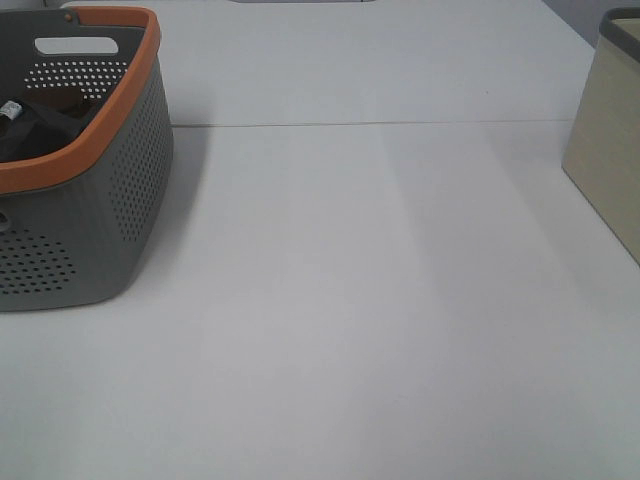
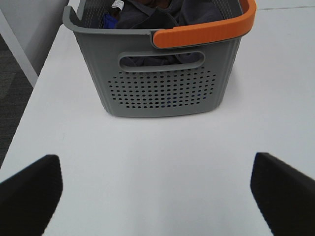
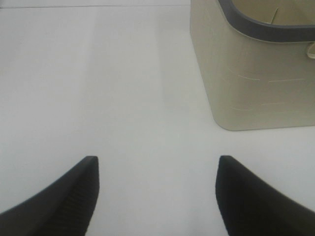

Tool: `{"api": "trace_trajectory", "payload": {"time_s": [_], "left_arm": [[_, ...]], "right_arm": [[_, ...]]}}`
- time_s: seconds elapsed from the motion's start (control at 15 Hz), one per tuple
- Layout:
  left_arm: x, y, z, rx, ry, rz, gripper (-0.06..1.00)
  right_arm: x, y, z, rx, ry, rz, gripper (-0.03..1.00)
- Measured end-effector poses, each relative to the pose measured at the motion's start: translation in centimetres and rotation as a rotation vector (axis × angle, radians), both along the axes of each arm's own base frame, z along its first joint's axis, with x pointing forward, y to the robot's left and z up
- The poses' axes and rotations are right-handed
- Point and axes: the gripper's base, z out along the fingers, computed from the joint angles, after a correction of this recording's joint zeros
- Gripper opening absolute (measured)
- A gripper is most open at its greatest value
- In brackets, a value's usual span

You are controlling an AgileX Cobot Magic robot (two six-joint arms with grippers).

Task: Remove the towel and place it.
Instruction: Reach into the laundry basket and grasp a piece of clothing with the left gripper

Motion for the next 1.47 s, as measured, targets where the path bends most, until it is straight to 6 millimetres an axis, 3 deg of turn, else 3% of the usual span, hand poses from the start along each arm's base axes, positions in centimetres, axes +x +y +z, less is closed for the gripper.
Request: {"api": "trace_trajectory", "payload": {"time_s": [0.33, 0.53, 0.6, 0.67, 0.8, 1.0, 1.07, 1.2, 1.27, 1.47], "left_arm": [[0.0, 0.0, 0.0, 0.021, 0.0, -0.01, 0.98], [1.2, 0.0, 3.0, 0.084, 0.114, -0.054, 0.98], [3.4, -0.2, 6.3, 0.117, 0.216, -0.119, 0.98], [5.1, -0.3, 8.0, 0.137, 0.254, -0.155, 0.98], [7.4, -0.3, 9.9, 0.17, 0.299, -0.196, 0.98], [13.7, -0.1, 12.6, 0.237, 0.381, -0.264, 0.98], [14.9, 0.0, 12.9, 0.252, 0.395, -0.28, 0.98], [19.5, 0.1, 13.4, 0.315, 0.446, -0.344, 0.98], [24.6, 0.3, 13.0, 0.386, 0.496, -0.424, 0.98], [30.8, 0.5, 10.7, 0.454, 0.573, -0.525, 0.98]], "right_arm": [[0.0, 0.0, 0.0, 0.001, 0.0, 0.001, 0.6], [0.0, 0.0, 0.0, 0.003, 0.0, 0.002, 0.6], [0.0, 0.0, 0.0, 0.004, 0.0, 0.003, 0.6], [0.0, 0.1, 0.0, 0.005, 0.0, 0.003, 0.6], [0.0, 0.1, 0.0, 0.005, 0.0, 0.003, 0.6], [0.0, 0.1, 0.0, 0.005, 0.0, 0.003, 0.6], [0.0, 0.1, 0.0, 0.005, 0.0, 0.003, 0.6], [0.0, 0.1, 0.0, 0.006, 0.0, 0.004, 0.6], [0.0, 0.1, 0.0, 0.006, 0.0, 0.004, 0.6], [0.0, 0.1, 0.0, 0.006, 0.0, 0.004, 0.6]]}}
